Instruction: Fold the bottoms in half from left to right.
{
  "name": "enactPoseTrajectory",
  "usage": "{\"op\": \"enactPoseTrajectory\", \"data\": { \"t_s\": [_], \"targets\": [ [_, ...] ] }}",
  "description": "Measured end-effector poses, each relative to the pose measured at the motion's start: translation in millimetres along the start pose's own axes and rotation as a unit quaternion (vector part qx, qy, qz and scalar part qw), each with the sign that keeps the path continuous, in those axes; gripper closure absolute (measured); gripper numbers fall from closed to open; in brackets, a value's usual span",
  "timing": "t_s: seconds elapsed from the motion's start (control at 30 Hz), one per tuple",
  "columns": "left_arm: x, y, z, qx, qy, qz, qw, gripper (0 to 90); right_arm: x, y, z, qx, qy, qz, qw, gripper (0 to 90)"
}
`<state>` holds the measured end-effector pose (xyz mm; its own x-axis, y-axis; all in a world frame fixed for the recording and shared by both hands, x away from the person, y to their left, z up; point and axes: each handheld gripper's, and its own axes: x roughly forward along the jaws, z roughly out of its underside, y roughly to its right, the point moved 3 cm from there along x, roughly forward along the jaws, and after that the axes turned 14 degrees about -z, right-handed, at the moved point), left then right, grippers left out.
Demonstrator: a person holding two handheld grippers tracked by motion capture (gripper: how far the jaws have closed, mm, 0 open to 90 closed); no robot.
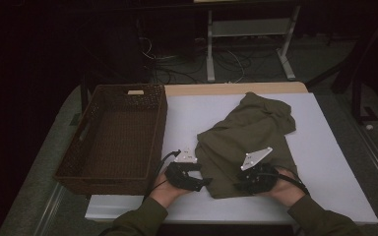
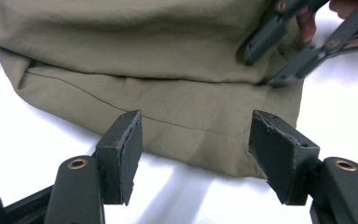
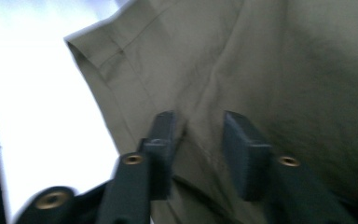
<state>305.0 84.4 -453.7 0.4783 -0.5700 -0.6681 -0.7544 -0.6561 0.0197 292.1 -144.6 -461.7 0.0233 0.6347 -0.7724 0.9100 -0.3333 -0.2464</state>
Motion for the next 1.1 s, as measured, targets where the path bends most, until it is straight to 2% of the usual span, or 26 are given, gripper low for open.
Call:
{"op": "enactPoseTrajectory", "data": {
  "t_s": [0.1,0.17,0.23,0.37,0.43,0.53,0.67,0.7,0.8,0.93,1.1],
  "targets": [
    [-0.4,-0.6,-0.1,-0.001,0.001,-0.001,1.0000,34.4,-0.7,1.4,-0.8,0.008,0.004,-0.001,1.0000,82.8],
    [-1.3,-1.6,-0.6,-0.003,0.004,-0.003,1.0000,34.3,-0.5,0.9,-2.6,0.009,0.009,-0.003,0.9999,86.5],
    [-2.4,-3.4,-1.2,-0.004,0.007,-0.007,0.9999,33.7,-2.1,-0.3,-8.4,0.017,0.032,-0.017,0.9992,87.6],
    [-6.4,-8.2,-3.5,-0.017,0.019,-0.020,0.9995,31.8,-4.0,-5.0,-23.2,0.013,0.071,-0.039,0.9966,88.0],
    [-7.7,-7.3,-4.3,-0.016,0.022,-0.022,0.9994,30.9,-2.5,-7.9,-31.9,0.011,0.087,-0.051,0.9948,88.0],
    [-9.2,-6.3,-4.5,-0.016,0.024,-0.030,0.9991,29.7,2.9,-14.5,-43.5,0.006,0.098,-0.070,0.9927,88.0],
    [-9.9,-8.3,-4.7,-0.027,0.026,-0.037,0.9986,29.6,15.5,-31.9,-51.1,-0.014,0.088,-0.085,0.9924,87.8],
    [-9.5,-8.4,-4.6,-0.027,0.025,-0.038,0.9986,29.6,19.0,-35.2,-51.7,-0.020,0.083,-0.086,0.9927,87.1],
    [-9.3,-8.2,-4.4,-0.028,0.025,-0.037,0.9986,29.6,21.3,-37.3,-50.4,-0.031,0.079,-0.079,0.9933,75.6],
    [-9.1,-7.8,-4.4,-0.026,0.024,-0.036,0.9987,29.8,5.4,-27.4,-44.8,-0.018,0.101,-0.067,0.9924,67.5],
    [-9.2,-7.5,-4.7,-0.025,0.024,-0.036,0.9987,30.5,-18.8,-10.8,-33.5,-0.001,0.129,-0.040,0.9909,60.5]
  ]
}}
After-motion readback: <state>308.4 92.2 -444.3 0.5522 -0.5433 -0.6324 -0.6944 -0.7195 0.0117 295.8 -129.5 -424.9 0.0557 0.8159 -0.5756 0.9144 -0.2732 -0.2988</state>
